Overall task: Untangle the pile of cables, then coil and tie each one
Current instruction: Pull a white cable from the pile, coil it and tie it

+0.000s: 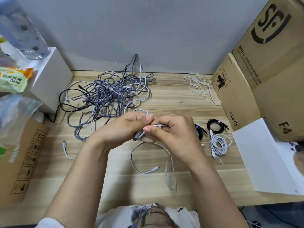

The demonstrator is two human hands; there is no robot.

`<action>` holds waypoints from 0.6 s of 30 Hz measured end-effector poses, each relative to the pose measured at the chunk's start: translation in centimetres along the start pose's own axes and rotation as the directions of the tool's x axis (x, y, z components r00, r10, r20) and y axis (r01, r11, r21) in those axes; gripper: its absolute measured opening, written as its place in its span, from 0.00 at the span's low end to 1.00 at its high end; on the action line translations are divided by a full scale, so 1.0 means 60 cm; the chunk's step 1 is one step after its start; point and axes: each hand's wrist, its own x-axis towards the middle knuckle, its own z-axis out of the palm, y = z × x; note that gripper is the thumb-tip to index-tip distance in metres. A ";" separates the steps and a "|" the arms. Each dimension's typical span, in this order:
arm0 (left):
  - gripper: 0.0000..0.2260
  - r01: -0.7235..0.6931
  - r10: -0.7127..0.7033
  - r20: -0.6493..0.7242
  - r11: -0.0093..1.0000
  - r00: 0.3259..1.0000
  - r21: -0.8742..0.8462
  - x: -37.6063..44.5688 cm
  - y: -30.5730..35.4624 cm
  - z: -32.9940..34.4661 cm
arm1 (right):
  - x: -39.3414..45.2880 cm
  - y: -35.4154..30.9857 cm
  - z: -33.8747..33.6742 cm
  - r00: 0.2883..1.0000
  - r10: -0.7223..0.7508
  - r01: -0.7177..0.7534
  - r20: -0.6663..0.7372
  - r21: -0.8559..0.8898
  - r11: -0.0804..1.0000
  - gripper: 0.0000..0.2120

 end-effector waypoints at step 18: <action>0.12 -0.004 0.325 0.167 0.466 0.931 -0.885 0.001 0.043 0.014 | 0.018 0.013 0.016 0.987 0.073 -0.115 0.144 0.308 0.945 0.13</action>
